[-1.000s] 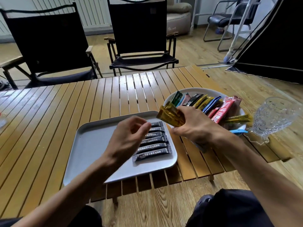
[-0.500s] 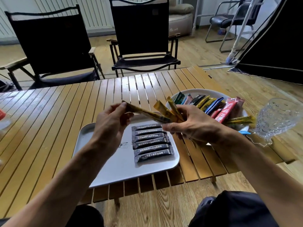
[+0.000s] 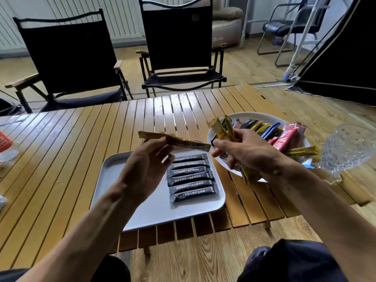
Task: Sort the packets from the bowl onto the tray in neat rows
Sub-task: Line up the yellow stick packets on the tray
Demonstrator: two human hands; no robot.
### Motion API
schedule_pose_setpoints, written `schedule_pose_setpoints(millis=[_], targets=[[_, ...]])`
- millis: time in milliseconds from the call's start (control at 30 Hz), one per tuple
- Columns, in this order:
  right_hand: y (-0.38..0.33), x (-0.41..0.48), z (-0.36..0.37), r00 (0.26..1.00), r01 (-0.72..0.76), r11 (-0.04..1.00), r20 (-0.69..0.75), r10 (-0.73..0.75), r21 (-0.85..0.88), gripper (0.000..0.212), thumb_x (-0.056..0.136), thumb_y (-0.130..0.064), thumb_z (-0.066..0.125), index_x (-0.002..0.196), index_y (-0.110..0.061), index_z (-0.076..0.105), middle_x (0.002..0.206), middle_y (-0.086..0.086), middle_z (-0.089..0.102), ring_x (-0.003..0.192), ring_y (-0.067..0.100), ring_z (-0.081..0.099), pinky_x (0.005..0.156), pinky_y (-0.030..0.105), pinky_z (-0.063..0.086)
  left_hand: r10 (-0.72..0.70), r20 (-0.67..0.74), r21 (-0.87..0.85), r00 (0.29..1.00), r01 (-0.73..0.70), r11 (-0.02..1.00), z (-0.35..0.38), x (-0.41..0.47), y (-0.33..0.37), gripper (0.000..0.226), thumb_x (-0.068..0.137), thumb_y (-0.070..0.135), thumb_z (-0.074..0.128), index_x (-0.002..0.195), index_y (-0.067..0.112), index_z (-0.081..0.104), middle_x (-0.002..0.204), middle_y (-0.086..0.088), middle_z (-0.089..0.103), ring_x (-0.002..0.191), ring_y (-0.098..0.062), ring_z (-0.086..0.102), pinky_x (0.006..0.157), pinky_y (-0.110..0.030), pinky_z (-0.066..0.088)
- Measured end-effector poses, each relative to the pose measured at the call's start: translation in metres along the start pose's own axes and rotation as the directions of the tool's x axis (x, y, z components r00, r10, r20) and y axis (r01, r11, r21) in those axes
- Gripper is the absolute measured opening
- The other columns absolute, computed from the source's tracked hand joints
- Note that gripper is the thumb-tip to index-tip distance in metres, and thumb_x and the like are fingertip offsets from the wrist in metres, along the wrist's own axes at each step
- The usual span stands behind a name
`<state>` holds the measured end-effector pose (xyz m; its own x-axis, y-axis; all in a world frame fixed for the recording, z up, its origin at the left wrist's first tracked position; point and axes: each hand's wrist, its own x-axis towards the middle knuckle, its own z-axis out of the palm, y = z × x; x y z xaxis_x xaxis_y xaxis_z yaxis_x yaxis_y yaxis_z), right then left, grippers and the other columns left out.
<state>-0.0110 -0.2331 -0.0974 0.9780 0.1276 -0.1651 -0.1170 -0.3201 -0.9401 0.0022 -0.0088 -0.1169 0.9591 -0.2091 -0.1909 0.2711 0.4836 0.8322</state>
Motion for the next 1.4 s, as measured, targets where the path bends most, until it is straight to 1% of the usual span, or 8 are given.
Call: schedule_pose_setpoints(millis=[200, 400, 567, 733, 867, 967, 1134, 1400], targets=[[-0.003, 0.0, 0.004, 0.992, -0.104, 0.988, 0.078, 0.096, 0.111, 0.012, 0.091, -0.021, 0.064, 0.098, -0.012, 0.061, 0.085, 0.005, 0.077, 0.052, 0.01, 0.06, 0.043, 0.02, 0.046, -0.029, 0.083, 0.07, 0.996, 0.024, 0.997, 0.005, -0.004, -0.005, 0.032, 0.087, -0.007, 0.031, 0.075, 0.018, 0.048, 0.105, -0.004, 0.071, 0.111, -0.021, 0.059, 0.096, -0.037, 0.036], [-0.005, -0.002, 0.003, 0.998, -0.057, 0.994, -0.017, 0.059, 0.09, 0.007, 0.089, -0.01, 0.066, 0.096, -0.009, 0.063, 0.06, -0.003, 0.071, 0.045, 0.006, 0.061, 0.04, 0.017, 0.044, -0.017, 0.072, 0.125, 0.997, 0.008, 0.992, -0.011, -0.001, 0.004, 0.049, 0.072, 0.0, 0.052, 0.119, 0.012, 0.054, 0.121, -0.013, 0.064, 0.113, -0.025, 0.061, 0.092, -0.034, 0.048], [-0.004, -0.002, 0.004, 0.999, -0.039, 0.999, -0.03, 0.04, 0.032, 0.005, 0.089, -0.012, 0.067, 0.092, -0.012, 0.063, 0.058, -0.006, 0.07, 0.049, 0.005, 0.064, 0.043, 0.016, 0.046, 0.056, -0.046, 0.408, 0.997, -0.032, 0.912, -0.012, 0.001, 0.003, 0.039, 0.074, 0.013, 0.068, 0.111, 0.009, 0.058, 0.107, -0.016, 0.061, 0.09, -0.021, 0.069, 0.071, -0.02, 0.055], [-0.003, -0.001, 0.01, 0.999, -0.034, 0.999, -0.036, 0.035, 0.024, 0.006, 0.088, -0.015, 0.068, 0.093, -0.013, 0.064, 0.079, 0.001, 0.072, 0.058, 0.009, 0.069, 0.049, 0.02, 0.049, 0.042, -0.081, 0.101, 0.996, -0.033, 0.994, -0.002, 0.004, -0.004, 0.024, 0.079, 0.01, 0.064, 0.103, 0.007, 0.06, 0.098, -0.012, 0.069, 0.086, -0.016, 0.068, 0.073, -0.023, 0.055], [-0.003, -0.002, 0.011, 0.998, -0.035, 0.999, -0.053, 0.036, 0.028, 0.011, 0.087, -0.016, 0.069, 0.096, -0.011, 0.064, 0.079, 0.0, 0.074, 0.06, 0.013, 0.071, 0.06, 0.029, 0.051, 0.098, -0.091, 0.194, 0.991, -0.079, 0.978, 0.009, 0.017, -0.006, 0.008, 0.089, 0.011, 0.056, 0.097, 0.01, 0.06, 0.106, -0.012, 0.069, 0.105, -0.023, 0.064, 0.091, -0.035, 0.047], [0.0, 0.0, 0.006, 0.99, -0.043, 0.999, -0.132, 0.046, 0.027, 0.015, 0.087, -0.015, 0.07, 0.099, -0.009, 0.063, 0.089, 0.006, 0.075, 0.063, 0.016, 0.072, 0.075, 0.041, 0.056, 0.383, 0.013, 0.663, 0.924, -0.295, 0.688, -0.003, 0.046, 0.014, 0.013, 0.095, 0.014, 0.052, 0.102, 0.018, 0.06, 0.109, -0.011, 0.066, 0.1, -0.022, 0.064, 0.085, -0.037, 0.052], [0.003, 0.003, 0.001, 0.969, -0.083, 0.995, -0.226, 0.095, 0.061, 0.015, 0.087, -0.011, 0.07, 0.1, -0.007, 0.063, 0.088, 0.016, 0.072, 0.06, 0.014, 0.069, 0.066, 0.035, 0.057, 0.179, 0.351, 0.936, 0.919, -0.347, -0.058, -0.026, 0.086, -0.001, 0.021, 0.09, 0.009, 0.06, 0.106, 0.019, 0.068, 0.107, -0.005, 0.067, 0.092, -0.015, 0.059, 0.068, -0.02, 0.045], [0.005, 0.005, 0.002, 0.96, -0.087, 0.995, -0.262, 0.097, 0.049, 0.01, 0.091, -0.023, 0.065, 0.093, -0.014, 0.064, 0.093, 0.011, 0.069, 0.08, 0.022, 0.065, 0.068, 0.032, 0.053, 0.096, 0.441, 0.892, 0.892, -0.425, -0.152, -0.025, 0.101, -0.02, 0.004, 0.086, 0.017, 0.065, 0.09, 0.017, 0.066, 0.095, -0.004, 0.069, 0.089, -0.019, 0.063, 0.078, -0.041, 0.056]])
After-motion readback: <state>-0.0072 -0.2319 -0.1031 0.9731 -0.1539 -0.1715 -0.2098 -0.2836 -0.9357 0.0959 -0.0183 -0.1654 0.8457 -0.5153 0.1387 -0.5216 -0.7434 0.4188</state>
